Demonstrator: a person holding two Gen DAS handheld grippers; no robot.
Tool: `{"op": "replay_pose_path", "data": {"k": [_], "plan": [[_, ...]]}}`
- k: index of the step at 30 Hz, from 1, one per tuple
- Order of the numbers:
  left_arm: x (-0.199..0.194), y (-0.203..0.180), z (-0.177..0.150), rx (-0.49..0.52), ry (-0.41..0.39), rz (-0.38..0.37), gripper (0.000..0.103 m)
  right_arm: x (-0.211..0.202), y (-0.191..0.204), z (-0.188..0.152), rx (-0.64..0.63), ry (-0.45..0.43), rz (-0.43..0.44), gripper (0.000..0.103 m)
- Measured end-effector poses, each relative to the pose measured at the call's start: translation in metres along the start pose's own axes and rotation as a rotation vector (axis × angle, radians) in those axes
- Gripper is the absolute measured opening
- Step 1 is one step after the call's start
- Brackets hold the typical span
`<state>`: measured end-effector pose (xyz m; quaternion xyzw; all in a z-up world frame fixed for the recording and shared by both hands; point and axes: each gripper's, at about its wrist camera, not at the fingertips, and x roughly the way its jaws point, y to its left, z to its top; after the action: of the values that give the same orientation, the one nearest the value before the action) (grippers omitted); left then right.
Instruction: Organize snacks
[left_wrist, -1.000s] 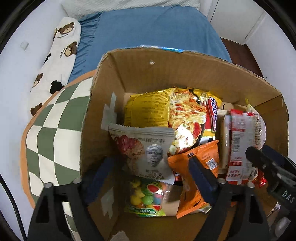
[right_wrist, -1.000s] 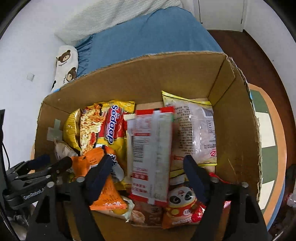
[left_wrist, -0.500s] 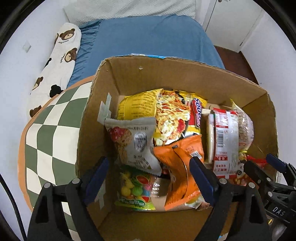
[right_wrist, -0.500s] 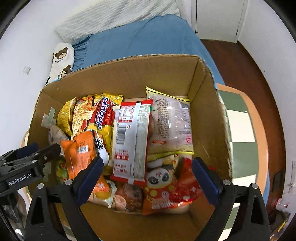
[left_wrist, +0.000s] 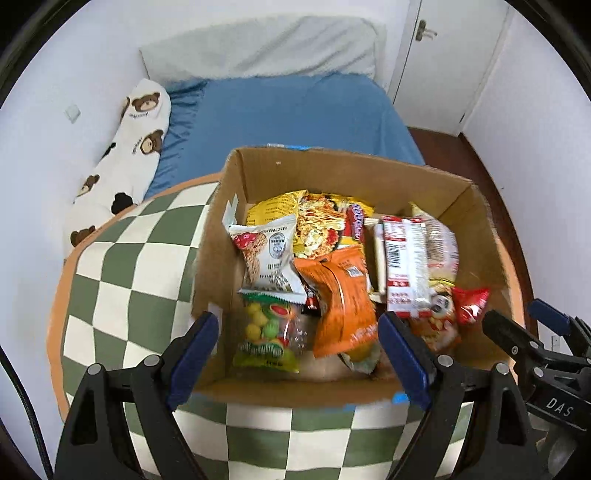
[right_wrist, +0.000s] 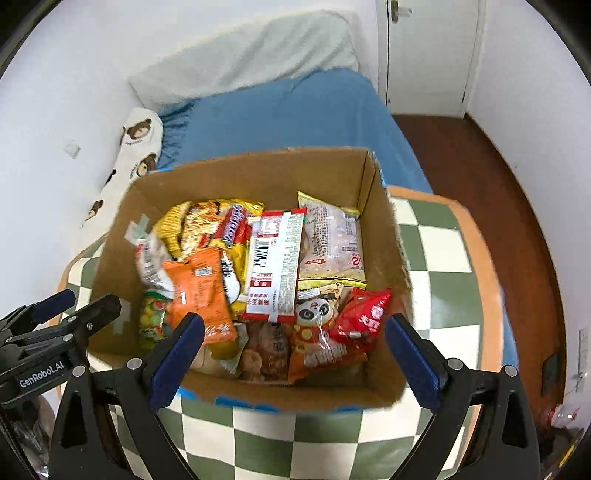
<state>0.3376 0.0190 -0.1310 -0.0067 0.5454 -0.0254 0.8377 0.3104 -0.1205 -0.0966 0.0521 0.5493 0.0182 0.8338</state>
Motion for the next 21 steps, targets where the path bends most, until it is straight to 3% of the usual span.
{"op": "replay_pose_path", "data": {"k": [12, 21], "plan": [[-0.108, 0.000, -0.067, 0.003, -0.160, -0.033, 0.089, -0.125, 0.010, -0.070, -0.026, -0.207, -0.006, 0.102], [-0.176, -0.001, -0.116, 0.007, -0.249, -0.035, 0.089, -0.201, 0.018, -0.120, -0.040, -0.307, -0.016, 0.103]]}}
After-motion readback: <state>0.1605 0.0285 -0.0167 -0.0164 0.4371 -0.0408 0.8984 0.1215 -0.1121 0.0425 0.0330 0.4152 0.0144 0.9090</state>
